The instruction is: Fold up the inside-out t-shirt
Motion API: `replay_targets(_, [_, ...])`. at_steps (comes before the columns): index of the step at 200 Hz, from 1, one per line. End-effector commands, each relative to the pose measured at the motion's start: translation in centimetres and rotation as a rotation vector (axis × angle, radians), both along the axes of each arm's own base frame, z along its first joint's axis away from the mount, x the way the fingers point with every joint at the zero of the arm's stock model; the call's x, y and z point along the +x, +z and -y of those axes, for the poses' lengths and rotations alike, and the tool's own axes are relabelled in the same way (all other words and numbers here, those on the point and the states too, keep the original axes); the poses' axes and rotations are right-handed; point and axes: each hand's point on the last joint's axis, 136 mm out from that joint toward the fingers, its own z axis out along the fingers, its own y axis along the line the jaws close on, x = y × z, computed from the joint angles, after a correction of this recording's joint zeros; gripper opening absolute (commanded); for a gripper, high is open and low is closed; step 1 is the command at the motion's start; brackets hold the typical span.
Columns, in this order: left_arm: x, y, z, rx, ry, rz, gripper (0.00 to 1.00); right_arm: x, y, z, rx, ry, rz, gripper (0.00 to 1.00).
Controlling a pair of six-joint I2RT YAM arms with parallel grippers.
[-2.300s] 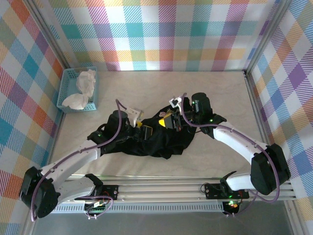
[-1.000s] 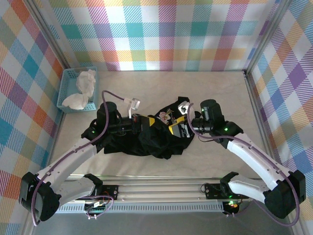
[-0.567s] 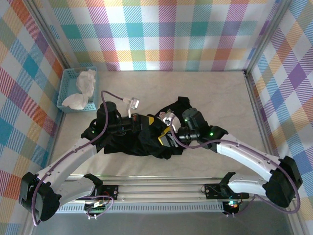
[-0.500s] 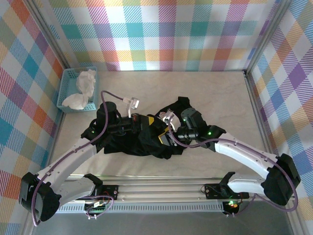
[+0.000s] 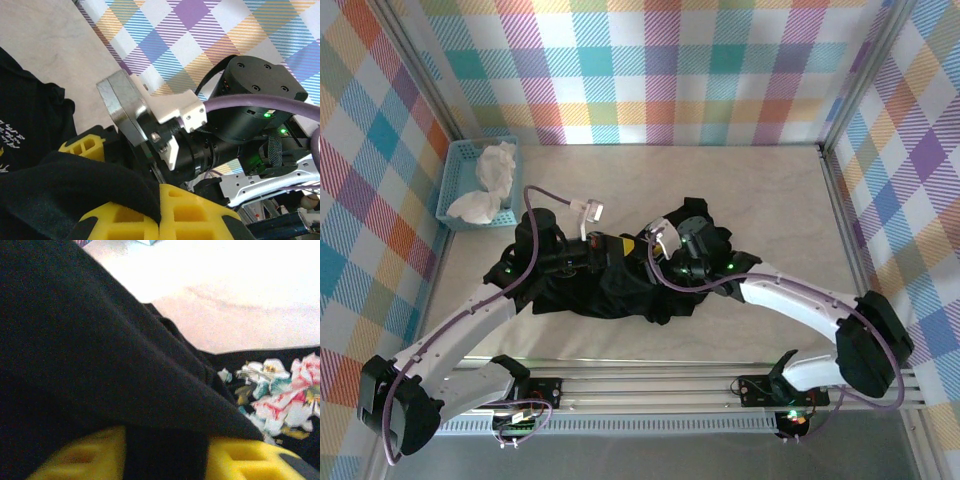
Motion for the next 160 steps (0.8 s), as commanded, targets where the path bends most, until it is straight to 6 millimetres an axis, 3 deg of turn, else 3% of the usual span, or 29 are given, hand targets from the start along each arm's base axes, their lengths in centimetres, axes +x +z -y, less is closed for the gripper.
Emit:
replay_targets(1, [0.1,1.0,-0.6,-0.011,0.026,0.015,0.00,1.1,3.5,-1.2,0.088,-0.009,0.080,0.20])
replay_targets(11, [0.5,0.7,-1.0,0.005,0.065,0.008,0.00,0.9,3.7,-0.9,0.085,-0.007,0.091,0.07])
replay_targets(23, [1.1,0.4,-1.5,0.024,0.116,0.004,0.00,0.4,4.0,-0.4,0.084,0.000,0.097,0.00])
replay_targets(79, [3.3,-0.7,-3.9,0.073,0.279,-0.003,0.00,-3.3,6.1,0.7,0.192,0.135,-0.005,0.00])
replay_targets(128, [3.4,-1.0,-4.3,0.081,0.293,-0.005,0.00,-3.3,7.8,1.6,0.292,0.170,-0.066,0.00])
replay_targets(160, [3.6,-2.3,-4.8,0.137,0.318,-0.009,0.00,-3.5,9.3,1.9,0.374,0.207,-0.109,0.00])
